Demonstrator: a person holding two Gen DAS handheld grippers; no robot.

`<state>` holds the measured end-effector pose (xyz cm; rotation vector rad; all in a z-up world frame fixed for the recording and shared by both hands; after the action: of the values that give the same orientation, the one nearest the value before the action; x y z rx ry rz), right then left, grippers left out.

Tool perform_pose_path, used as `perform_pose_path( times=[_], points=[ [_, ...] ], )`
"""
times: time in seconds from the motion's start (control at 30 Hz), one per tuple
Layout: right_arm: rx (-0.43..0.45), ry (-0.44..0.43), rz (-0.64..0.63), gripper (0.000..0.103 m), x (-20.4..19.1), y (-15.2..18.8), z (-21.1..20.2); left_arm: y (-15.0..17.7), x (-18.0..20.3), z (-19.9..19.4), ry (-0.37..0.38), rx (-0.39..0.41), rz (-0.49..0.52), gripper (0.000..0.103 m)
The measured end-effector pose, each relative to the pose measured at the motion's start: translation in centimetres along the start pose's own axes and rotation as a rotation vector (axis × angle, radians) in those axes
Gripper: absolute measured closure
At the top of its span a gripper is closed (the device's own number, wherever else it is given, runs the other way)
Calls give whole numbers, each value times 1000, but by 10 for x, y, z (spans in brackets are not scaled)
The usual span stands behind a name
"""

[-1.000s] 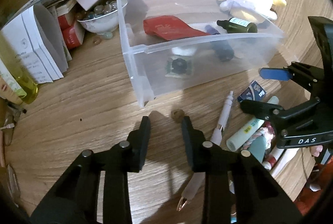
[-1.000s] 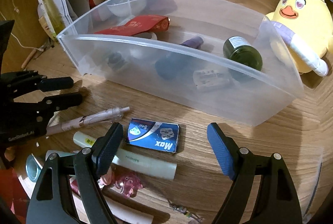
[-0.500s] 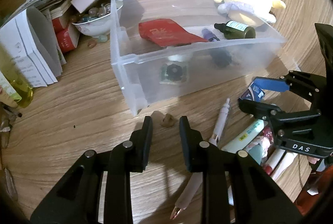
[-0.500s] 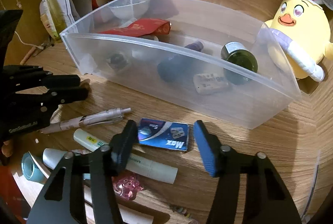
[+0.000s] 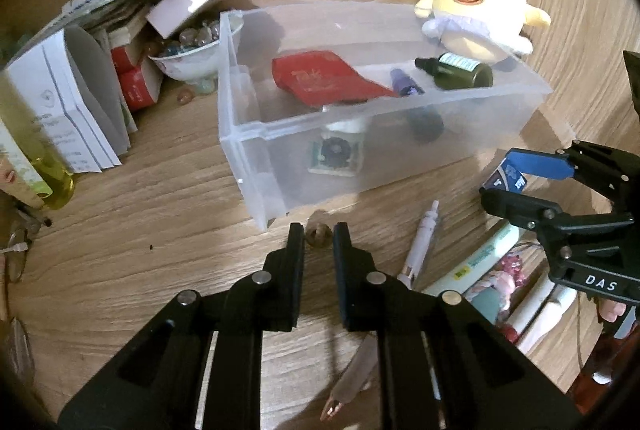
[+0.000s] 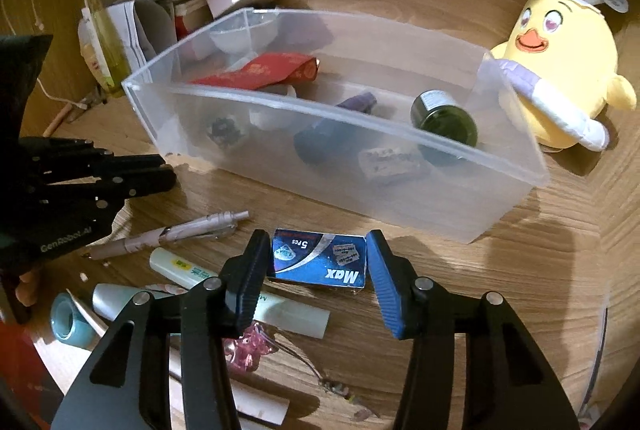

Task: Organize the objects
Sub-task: 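Grasp the blue Max box with the right tool while the left tool grasps a small brown bead, then carry the Max box and bead into the clear bin and open both tools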

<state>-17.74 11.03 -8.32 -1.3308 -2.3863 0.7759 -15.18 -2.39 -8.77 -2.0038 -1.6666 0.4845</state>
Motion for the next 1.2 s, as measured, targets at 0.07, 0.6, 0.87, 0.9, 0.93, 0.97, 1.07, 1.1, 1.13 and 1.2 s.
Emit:
perform_pose_path(
  times=[0.07,0.6,0.87,0.9,0.93,0.97,1.07,1.1,1.13,1.2],
  points=[
    [16,3,2,57,2,-1,-7,-1,0,-7,1,17,-5,89],
    [189,-3,50,57,13,-25,-64,-34,11,-66,-2,171,-33,89],
    [260,10,76,57,28,-43,-84,-50,9,-75,-26,210,-58,89],
    [265,18,75,57,31,-47,-84,-51,8,-75,-30,210,-59,89],
    [267,25,76,57,32,-50,-83,-53,7,-74,-35,210,-61,89],
    [270,28,77,57,34,-52,-83,-55,6,-72,-39,208,-64,89],
    [275,35,81,57,39,-62,-79,-57,3,-68,-40,198,-69,89],
    [274,38,83,57,40,-64,-78,-57,3,-66,-41,194,-68,89],
    [271,39,86,57,41,-66,-76,-58,2,-64,-42,188,-68,89],
    [263,39,86,57,42,-71,-69,-59,0,-59,-46,174,-72,89]
  ],
)
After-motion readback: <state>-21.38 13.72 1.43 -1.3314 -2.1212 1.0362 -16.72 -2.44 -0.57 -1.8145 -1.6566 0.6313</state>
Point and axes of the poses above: each gripper's, at about its wrist camera, not at the fingertips, and z roughly the way its jaws point, x to its right, y to its underside, the point moved 6 cm from there along z, roughly the way its jaws point, and after that the axes turned 3 degrees about -x, right-handed, at the moved point
